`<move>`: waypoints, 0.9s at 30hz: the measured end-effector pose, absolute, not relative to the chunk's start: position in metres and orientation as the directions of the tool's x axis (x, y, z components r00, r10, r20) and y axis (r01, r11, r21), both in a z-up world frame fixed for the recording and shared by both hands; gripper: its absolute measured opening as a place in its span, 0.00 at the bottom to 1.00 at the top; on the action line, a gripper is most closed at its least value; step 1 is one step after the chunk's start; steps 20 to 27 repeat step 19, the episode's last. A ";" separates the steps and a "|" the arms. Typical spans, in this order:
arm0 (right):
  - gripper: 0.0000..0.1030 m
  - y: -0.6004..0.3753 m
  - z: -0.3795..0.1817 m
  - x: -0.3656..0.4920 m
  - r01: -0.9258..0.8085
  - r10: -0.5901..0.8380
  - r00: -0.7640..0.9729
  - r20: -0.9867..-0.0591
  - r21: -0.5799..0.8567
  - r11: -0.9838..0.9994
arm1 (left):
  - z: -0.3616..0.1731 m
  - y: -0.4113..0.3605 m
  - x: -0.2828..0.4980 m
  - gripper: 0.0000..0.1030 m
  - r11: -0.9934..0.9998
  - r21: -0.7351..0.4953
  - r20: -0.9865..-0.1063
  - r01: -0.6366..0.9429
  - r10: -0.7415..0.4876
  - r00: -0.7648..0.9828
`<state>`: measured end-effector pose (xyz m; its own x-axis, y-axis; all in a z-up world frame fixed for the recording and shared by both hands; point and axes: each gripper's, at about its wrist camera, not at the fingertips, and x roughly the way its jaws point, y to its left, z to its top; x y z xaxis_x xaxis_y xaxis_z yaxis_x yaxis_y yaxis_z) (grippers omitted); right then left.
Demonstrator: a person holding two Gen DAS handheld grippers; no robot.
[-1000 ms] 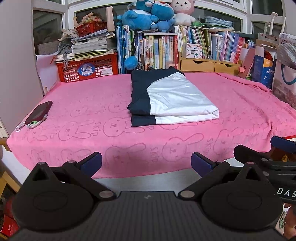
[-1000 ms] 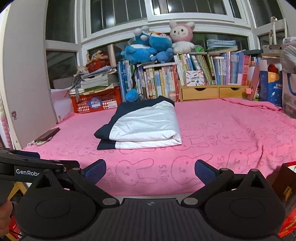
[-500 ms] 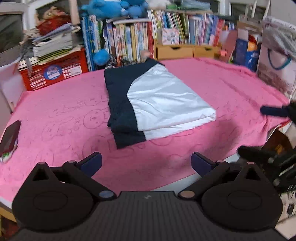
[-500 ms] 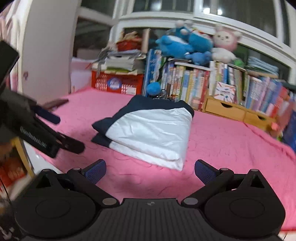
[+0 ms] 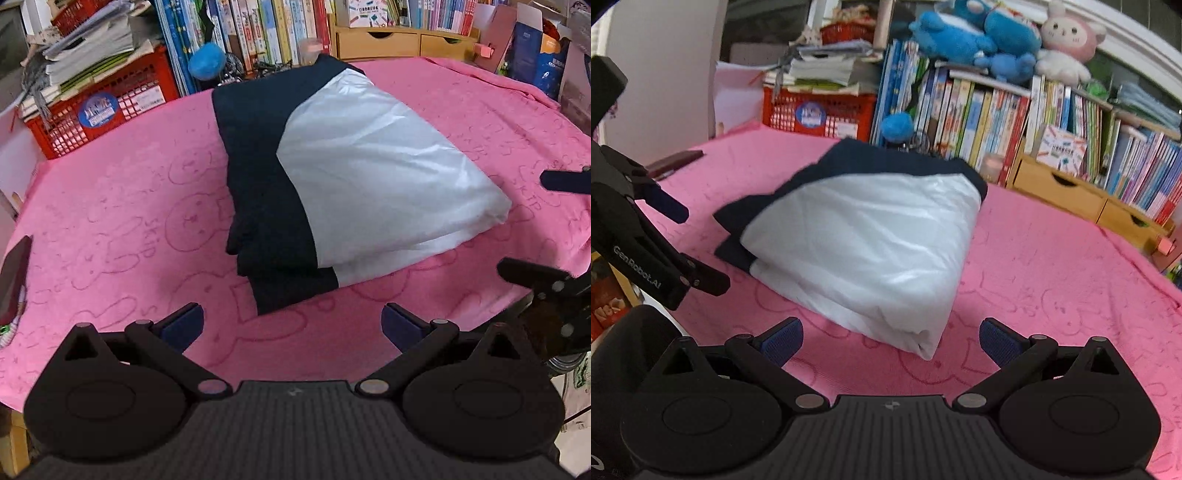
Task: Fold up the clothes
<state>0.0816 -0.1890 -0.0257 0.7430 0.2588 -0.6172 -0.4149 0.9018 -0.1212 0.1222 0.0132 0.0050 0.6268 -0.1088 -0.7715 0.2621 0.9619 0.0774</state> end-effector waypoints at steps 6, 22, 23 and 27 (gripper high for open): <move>1.00 -0.193 -0.038 0.092 -0.395 0.245 0.726 -0.643 -0.098 0.913 | 0.001 0.014 0.131 1.00 0.964 0.039 -0.773 0.265 -0.139 0.619; 1.00 -0.197 -0.042 0.091 -0.374 0.241 0.722 -0.649 -0.073 0.925 | -0.004 0.013 0.141 1.00 0.964 0.023 -0.775 0.264 -0.150 0.614; 1.00 -0.197 -0.042 0.091 -0.374 0.241 0.722 -0.649 -0.073 0.925 | -0.004 0.013 0.141 1.00 0.964 0.023 -0.775 0.264 -0.150 0.614; 1.00 -0.197 -0.042 0.091 -0.374 0.241 0.722 -0.649 -0.073 0.925 | -0.004 0.013 0.141 1.00 0.964 0.023 -0.775 0.264 -0.150 0.614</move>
